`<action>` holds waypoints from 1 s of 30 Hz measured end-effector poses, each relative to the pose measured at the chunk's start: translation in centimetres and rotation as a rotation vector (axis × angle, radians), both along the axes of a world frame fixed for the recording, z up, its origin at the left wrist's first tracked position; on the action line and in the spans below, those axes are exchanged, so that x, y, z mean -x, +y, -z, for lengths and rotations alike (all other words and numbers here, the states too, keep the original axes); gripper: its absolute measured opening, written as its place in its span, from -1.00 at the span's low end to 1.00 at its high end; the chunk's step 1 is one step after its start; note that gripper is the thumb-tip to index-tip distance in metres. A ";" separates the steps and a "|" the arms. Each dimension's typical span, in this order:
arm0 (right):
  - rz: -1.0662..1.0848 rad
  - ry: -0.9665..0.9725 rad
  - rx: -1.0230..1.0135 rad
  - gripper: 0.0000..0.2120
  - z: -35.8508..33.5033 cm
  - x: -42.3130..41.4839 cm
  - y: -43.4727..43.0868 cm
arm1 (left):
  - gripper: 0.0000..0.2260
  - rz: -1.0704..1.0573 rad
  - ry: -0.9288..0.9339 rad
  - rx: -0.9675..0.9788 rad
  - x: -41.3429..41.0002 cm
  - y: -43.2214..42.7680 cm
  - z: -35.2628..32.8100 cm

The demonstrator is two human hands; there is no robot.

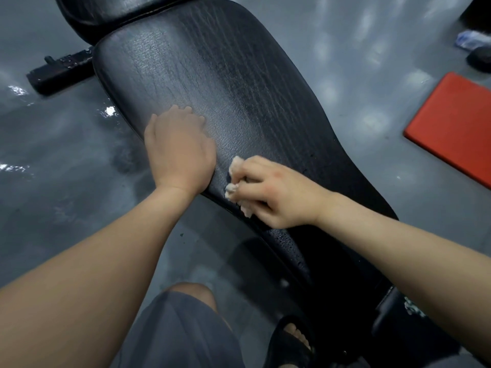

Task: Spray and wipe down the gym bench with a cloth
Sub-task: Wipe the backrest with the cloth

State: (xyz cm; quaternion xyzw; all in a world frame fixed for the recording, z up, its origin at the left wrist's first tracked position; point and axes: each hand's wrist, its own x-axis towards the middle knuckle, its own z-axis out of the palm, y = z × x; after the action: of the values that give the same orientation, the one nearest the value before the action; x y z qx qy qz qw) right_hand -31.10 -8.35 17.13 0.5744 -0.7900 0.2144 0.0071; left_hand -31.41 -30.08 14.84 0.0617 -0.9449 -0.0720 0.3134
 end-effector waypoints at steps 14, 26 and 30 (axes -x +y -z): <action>0.027 0.021 -0.037 -0.76 0.3 -0.7 -0.5 | -0.77 -0.004 0.007 -0.009 0.0 0.0 0.0; -0.004 0.225 -0.153 -0.64 -0.3 -2.4 -0.7 | -0.75 0.001 -0.005 0.003 -0.2 -0.1 -0.1; -0.015 0.230 -0.276 -0.77 0.0 -3.7 -0.9 | -0.75 0.010 -0.012 0.002 -0.3 0.1 -0.1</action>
State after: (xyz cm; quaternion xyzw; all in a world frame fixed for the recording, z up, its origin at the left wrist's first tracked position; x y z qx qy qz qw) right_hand -27.43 -9.21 17.11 0.5967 -0.8015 0.0369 0.0167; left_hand -31.15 -29.94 14.91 0.0570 -0.9472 -0.0722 0.3073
